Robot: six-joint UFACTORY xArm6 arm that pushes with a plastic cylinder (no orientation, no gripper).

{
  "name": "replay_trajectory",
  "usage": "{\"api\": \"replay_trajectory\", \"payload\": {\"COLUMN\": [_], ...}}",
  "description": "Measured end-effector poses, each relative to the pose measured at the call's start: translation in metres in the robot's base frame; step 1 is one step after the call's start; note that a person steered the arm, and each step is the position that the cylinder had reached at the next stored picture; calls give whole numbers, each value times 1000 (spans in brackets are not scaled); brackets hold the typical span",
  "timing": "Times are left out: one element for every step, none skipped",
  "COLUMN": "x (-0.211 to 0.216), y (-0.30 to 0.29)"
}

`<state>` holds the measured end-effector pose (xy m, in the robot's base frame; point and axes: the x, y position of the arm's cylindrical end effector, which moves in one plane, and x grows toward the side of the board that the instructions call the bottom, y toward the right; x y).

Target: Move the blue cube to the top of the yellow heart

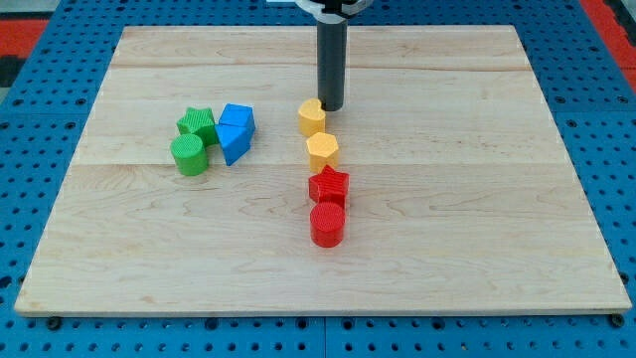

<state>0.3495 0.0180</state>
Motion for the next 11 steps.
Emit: {"api": "replay_trajectory", "payload": {"x": [-1, -23, -53, -66, -66, -64, -62, -53, -41, -29, -22], "y": [11, 24, 14, 10, 10, -17, -49, -66, -74, -84, -89]}}
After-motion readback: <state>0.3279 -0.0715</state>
